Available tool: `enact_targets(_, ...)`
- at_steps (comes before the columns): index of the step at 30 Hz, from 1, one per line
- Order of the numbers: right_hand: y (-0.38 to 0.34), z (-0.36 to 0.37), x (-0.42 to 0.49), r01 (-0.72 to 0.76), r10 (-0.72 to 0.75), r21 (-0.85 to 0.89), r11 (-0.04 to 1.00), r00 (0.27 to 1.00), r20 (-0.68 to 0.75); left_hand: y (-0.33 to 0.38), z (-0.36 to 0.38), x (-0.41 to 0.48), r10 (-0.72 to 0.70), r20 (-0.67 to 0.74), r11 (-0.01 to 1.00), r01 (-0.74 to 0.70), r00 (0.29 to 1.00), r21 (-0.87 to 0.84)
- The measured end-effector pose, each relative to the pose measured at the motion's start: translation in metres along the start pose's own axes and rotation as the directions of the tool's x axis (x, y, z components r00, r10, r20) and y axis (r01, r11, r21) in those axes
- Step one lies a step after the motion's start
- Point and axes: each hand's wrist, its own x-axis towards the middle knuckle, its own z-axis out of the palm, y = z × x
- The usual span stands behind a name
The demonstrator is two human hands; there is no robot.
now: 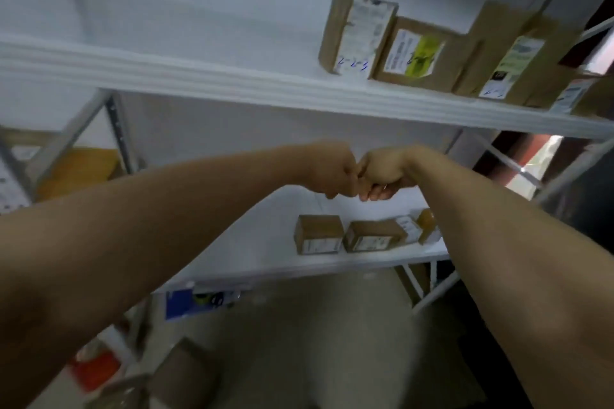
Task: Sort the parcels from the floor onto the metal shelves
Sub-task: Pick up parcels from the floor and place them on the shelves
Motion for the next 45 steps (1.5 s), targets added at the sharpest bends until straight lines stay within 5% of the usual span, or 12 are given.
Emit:
enact_targets(8,-0.058,0.184,0.087,0.025,-0.012,-0.022,0.999,0.889,0.457,-0.163,0.13,-0.086,-0.38,0.347,0.873,0.456,0.857,-0.171)
enact_targets(14,-0.073,0.319,0.141,0.147,-0.11,-0.037,0.989,0.866,0.488,-0.249,0.231,-0.161,-0.683,0.383,0.422,0.764,0.622,-0.488)
enact_targets(18,-0.066,0.393,0.159,0.13,-0.102,-0.012,0.991,0.825,0.555,-0.279,0.305,-0.206,-0.798,0.423,0.079,0.771,0.429,-0.632)
enact_targets(26,-0.037,0.551,0.21,0.035,-0.025,-0.009,0.999,0.839,0.544,-0.311,0.441,-0.251,-0.787,0.57,-0.347,0.594,0.236,-0.726)
enact_targets(34,0.029,0.722,0.268,0.066,0.038,-0.172,0.983,0.843,0.537,-0.358,0.594,-0.269,-0.708,0.676,-0.52,0.497,0.204,-0.695)
enact_targets(41,0.087,0.849,0.339,-0.163,0.253,-0.222,0.961,0.838,0.483,-0.412,0.727,-0.267,-0.687,0.705,-0.567,0.477,0.175,-0.671)
enact_targets(45,0.1,0.923,0.383,-0.128,0.303,-0.347,0.929,0.803,0.514,-0.454,0.801,-0.261,-0.686,0.71,-0.553,0.522,0.156,-0.649)
